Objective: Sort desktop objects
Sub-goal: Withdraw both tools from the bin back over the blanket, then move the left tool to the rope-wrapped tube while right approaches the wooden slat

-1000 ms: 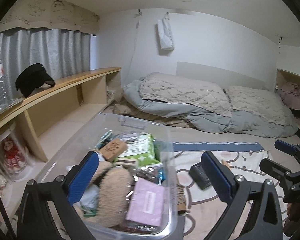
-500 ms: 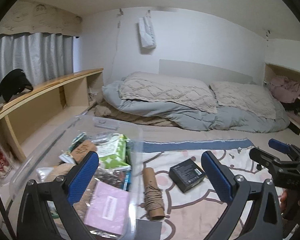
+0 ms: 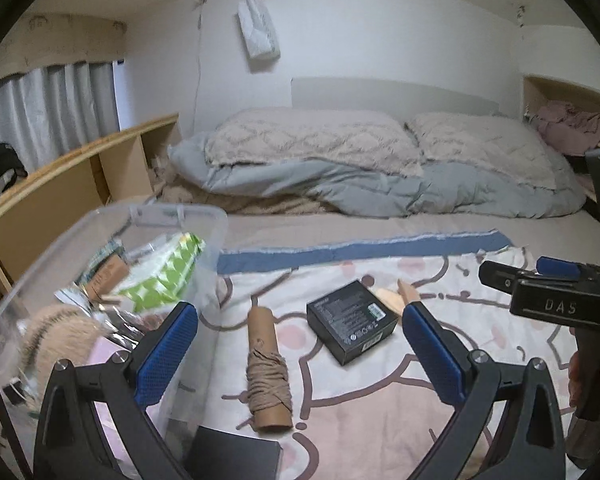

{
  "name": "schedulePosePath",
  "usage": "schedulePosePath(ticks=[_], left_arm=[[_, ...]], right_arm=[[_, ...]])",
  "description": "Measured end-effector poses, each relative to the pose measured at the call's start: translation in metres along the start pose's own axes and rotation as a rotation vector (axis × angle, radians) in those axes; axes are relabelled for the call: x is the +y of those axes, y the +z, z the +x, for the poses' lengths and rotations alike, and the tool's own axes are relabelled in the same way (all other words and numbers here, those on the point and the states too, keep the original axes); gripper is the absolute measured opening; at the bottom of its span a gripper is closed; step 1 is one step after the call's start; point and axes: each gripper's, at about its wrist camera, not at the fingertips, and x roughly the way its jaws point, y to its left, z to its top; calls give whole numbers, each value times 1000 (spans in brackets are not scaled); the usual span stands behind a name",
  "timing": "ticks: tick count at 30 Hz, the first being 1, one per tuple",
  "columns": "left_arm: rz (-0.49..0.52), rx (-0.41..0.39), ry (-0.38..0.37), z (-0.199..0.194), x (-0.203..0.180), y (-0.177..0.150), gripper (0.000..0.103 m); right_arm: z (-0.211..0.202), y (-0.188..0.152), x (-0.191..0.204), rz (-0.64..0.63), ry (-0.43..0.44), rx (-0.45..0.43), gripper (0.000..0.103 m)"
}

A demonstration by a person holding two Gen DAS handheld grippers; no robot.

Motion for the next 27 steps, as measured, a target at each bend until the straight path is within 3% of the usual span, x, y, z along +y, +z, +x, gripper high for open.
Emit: schedulePosePath(ticks=[3, 5, 8, 16, 20, 27], left_arm=[[-29, 53, 16, 21, -4, -7, 103], [-62, 108, 43, 37, -5, -13, 103], [-108, 186, 56, 60, -7, -23, 103], [-99, 237, 125, 101, -12, -38, 103], [-63, 271, 161, 121, -10, -49, 103], [-100, 340, 210, 148, 5, -63, 103]], right_arm=[[21, -1, -7, 20, -17, 56, 78], [36, -1, -11, 35, -19, 84, 78], [53, 2, -12, 36, -11, 117, 62], [101, -4, -4, 18, -18, 187, 52], [115, -5, -6, 38, -39, 200, 52], [130, -2, -16, 90, -24, 196, 52]])
